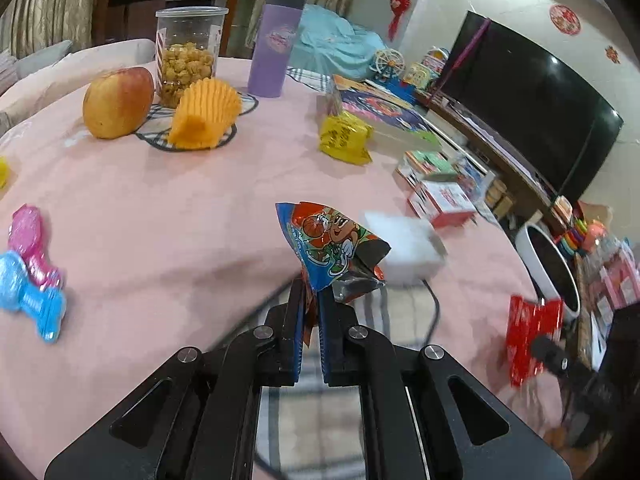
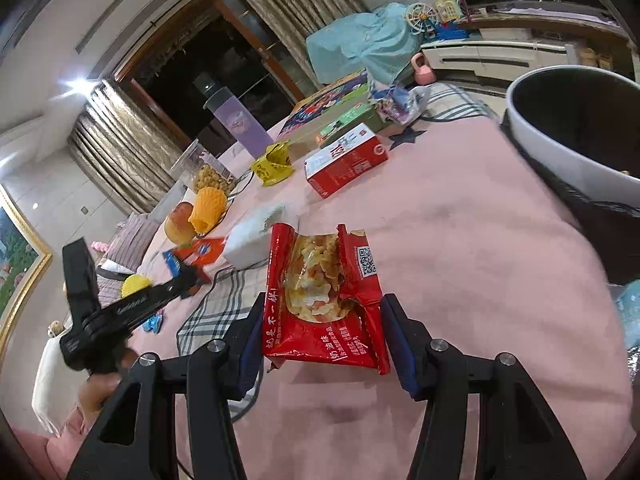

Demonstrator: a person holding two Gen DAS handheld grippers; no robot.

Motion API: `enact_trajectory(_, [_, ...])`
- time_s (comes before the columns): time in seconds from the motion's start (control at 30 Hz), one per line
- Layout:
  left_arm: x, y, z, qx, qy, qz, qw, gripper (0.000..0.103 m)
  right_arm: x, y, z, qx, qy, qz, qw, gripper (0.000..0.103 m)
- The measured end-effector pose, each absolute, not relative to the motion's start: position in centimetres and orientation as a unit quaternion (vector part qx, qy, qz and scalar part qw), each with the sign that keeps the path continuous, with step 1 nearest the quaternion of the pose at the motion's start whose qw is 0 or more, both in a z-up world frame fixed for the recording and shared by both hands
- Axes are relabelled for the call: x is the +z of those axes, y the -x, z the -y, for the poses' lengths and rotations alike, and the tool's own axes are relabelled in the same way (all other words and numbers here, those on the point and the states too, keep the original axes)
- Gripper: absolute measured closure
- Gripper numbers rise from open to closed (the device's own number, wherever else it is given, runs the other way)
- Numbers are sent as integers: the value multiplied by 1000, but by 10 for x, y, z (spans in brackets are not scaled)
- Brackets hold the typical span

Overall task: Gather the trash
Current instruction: 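Grasp the orange candy wrapper with the left tool while the right tool grasps the red chip bag, then carry the wrapper and red chip bag over the trash bin and release both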

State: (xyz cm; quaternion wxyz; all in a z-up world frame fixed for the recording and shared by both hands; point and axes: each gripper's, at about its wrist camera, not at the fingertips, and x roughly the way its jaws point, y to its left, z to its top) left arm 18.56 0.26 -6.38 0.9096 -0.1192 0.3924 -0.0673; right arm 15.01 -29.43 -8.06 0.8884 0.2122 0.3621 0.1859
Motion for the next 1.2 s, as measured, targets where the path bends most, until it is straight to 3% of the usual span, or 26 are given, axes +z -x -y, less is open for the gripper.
enact_trajectory(0.6, [-59, -151, 112, -218, 62, -414, 881, 97, -71, -120, 361, 137, -241, -332, 902, 47])
enact_trajectory(1.2, [-44, -168, 197, -287, 20, -407, 867, 97, -53, -110, 417, 88, -255, -300, 915, 47])
